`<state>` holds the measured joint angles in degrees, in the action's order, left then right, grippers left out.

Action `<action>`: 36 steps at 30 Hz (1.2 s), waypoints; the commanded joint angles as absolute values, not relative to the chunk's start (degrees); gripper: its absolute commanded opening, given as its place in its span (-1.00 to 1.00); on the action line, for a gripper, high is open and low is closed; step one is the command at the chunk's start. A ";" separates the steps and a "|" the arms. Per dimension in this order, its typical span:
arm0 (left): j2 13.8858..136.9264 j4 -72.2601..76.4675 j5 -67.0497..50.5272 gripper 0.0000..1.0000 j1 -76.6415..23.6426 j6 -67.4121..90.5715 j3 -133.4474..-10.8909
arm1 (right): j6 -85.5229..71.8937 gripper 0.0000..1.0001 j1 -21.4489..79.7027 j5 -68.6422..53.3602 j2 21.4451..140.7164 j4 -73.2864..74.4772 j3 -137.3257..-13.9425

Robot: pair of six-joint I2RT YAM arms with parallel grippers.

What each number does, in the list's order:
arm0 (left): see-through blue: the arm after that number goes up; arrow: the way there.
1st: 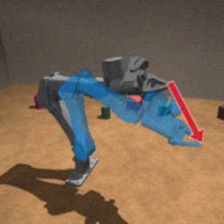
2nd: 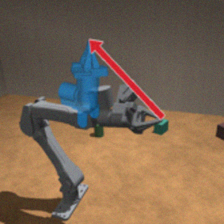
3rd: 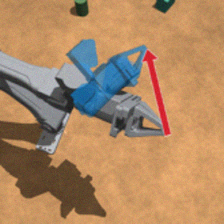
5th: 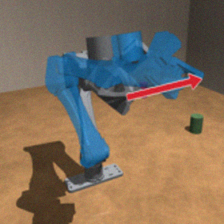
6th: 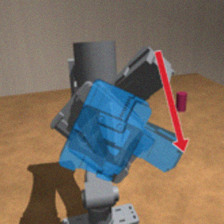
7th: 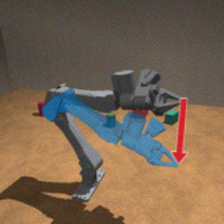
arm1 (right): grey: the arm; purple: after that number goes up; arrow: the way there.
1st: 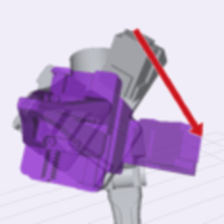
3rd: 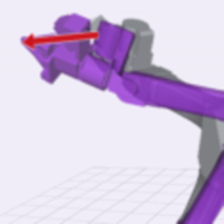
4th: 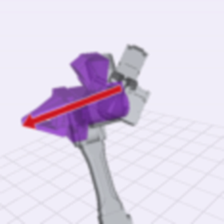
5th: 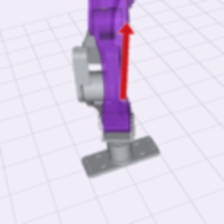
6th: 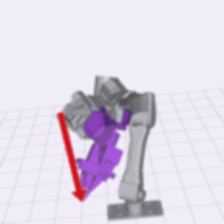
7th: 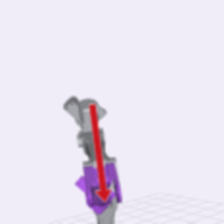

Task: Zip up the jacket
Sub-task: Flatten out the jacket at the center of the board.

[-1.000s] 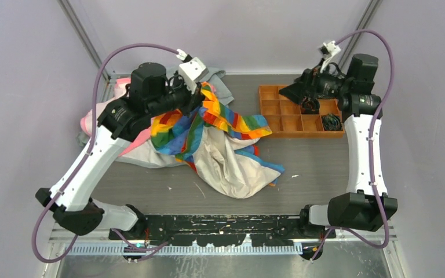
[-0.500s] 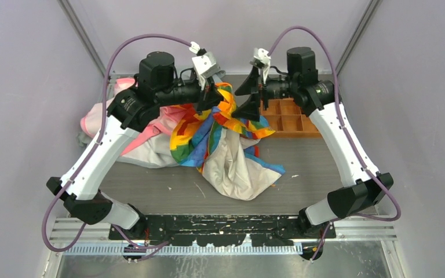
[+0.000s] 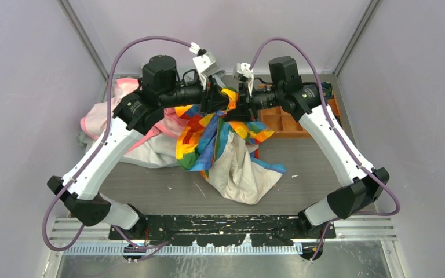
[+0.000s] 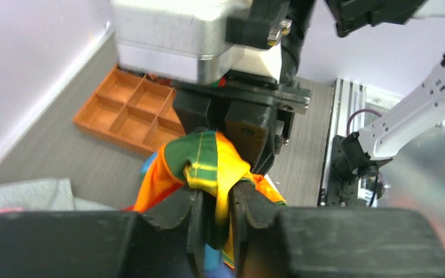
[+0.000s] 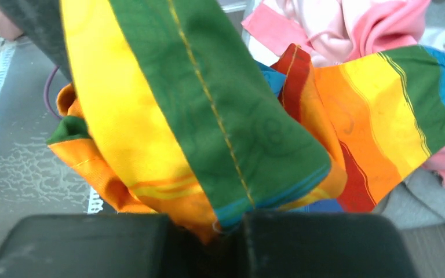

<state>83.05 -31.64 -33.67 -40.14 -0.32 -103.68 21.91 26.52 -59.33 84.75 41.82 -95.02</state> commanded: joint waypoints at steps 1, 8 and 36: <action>75.34 -20.95 -24.24 -0.32 -40.43 6.15 -97.88 | 19.93 -0.97 25.48 -55.90 80.83 40.78 -96.04; 58.12 -15.73 -12.20 0.27 -40.43 12.94 -78.93 | 0.78 -0.98 17.59 -50.69 79.26 28.33 -94.41; 67.48 26.83 -8.48 0.39 -40.78 25.51 -43.88 | -14.15 -0.98 7.07 -49.21 78.32 18.69 -89.76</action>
